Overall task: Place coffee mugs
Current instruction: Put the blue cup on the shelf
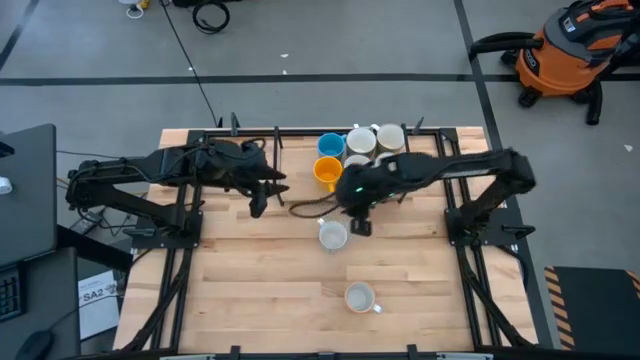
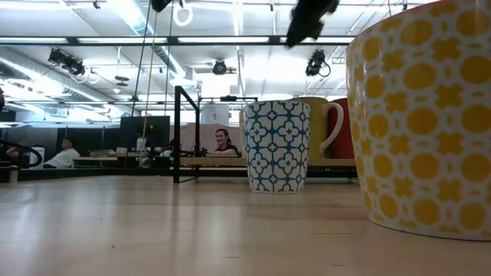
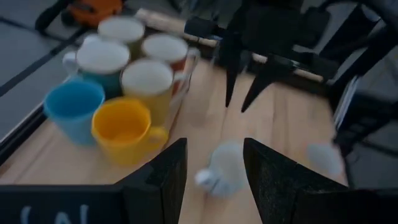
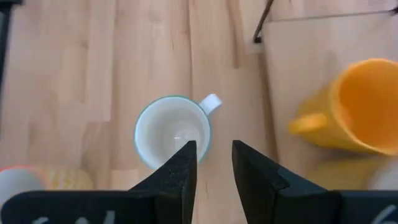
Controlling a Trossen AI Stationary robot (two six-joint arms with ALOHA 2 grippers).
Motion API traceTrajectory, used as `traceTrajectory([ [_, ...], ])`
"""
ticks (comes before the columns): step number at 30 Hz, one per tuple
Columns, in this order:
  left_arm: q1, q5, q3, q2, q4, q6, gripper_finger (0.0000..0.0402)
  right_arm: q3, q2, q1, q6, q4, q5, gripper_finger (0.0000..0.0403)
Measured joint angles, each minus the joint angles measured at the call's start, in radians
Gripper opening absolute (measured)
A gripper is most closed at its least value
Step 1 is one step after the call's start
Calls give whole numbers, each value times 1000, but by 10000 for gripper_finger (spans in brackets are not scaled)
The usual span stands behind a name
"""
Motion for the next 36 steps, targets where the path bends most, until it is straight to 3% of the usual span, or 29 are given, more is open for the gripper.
traceTrajectory([
  [8,-76,-15,21,99,226,-84,164,0,-242,9,0,-195,74,107],
  [15,-164,-75,209,320,231,-103,164,-1,-420,21,0,-329,108,107],
  [26,-266,-103,589,696,-83,-67,164,-1,-608,20,-6,-387,108,107],
  [36,-298,-139,666,871,-249,-52,164,-2,-667,20,-35,-394,107,107],
])
